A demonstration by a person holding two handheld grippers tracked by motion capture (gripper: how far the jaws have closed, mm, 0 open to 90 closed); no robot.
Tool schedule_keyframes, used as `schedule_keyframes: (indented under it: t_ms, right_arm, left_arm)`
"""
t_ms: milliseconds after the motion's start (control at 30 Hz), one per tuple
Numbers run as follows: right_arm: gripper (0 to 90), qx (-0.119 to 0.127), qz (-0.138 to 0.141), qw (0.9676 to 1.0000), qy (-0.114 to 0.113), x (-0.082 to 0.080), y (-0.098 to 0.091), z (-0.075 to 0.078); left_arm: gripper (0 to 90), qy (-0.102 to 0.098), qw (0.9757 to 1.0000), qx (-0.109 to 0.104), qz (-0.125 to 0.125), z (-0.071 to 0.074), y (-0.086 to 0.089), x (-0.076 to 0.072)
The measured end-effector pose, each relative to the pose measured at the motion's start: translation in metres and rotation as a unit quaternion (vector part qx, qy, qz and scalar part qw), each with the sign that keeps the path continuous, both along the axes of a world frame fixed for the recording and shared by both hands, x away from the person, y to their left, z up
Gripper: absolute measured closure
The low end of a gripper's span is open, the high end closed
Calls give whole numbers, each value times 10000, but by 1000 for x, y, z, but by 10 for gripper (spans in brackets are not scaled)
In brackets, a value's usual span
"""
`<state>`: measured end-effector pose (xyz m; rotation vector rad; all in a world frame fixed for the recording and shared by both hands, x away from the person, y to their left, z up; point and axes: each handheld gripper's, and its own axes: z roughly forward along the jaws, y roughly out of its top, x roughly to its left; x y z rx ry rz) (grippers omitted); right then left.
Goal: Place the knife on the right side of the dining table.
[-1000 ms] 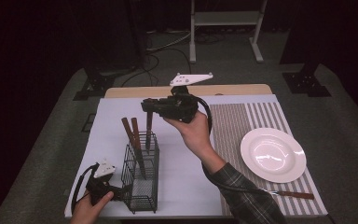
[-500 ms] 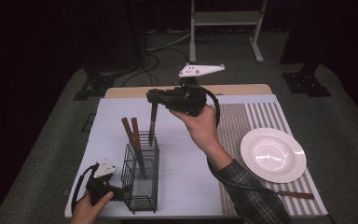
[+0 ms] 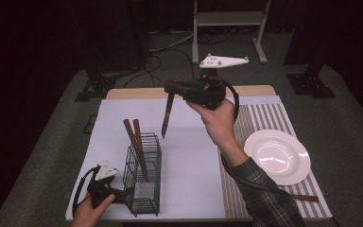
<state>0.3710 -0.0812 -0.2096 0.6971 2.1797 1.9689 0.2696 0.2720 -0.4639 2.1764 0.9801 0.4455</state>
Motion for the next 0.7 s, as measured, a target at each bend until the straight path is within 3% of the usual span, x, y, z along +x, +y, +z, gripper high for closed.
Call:
schedule_keyframes:
  t_ms: [200,700]
  right_arm:
    - [798,-61,-249,9996,-79,3,-15,1]
    - [797,-120,-854,9963,7,15,-58,-16]
  left_arm:
    - [0,-2,10000,0,2,0,0,0]
    - [0,-3,10000,-11,14,0,0,0]
